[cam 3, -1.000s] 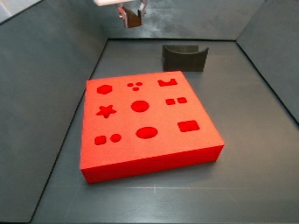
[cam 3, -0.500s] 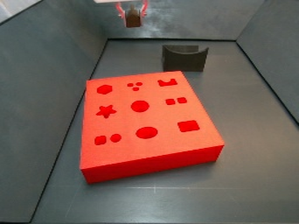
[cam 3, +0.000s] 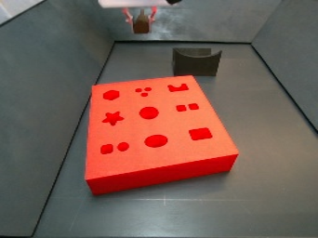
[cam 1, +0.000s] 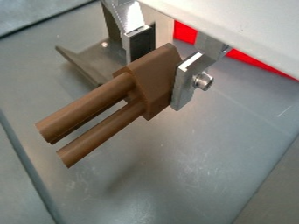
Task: Pick up the 3 prong object. Move up. Rotate the 3 prong object. Place the 3 prong object on the fixture. Regrasp the 3 prong object. Move to above the board. Insert the 3 prong object.
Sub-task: Rotate the 3 prong object.
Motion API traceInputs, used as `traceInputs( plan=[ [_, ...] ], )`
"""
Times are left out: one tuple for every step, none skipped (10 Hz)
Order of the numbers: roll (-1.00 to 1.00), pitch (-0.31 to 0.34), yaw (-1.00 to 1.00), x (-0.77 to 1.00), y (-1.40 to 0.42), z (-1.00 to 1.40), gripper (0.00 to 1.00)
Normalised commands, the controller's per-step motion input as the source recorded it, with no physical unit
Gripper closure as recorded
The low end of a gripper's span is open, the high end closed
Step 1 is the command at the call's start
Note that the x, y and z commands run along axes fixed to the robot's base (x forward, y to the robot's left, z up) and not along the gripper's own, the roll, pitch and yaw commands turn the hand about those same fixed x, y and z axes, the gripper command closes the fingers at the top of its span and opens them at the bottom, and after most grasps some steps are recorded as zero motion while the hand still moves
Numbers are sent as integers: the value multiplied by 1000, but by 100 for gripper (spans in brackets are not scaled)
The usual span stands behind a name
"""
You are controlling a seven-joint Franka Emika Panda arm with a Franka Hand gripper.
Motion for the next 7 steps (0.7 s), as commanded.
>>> traceInputs(
  plan=[
    [7,-27,27,20,6,-1000,100],
    [8,-25,19,27,9,-1000,100],
    [9,-23,17,32,10,-1000,100],
    [9,-16,15,41,12,-916,100],
    [10,-15,14,42,12,-767,100],
    [11,-22,15,39,10,-579,100],
    [12,-23,15,38,9,-485,100]
  ],
)
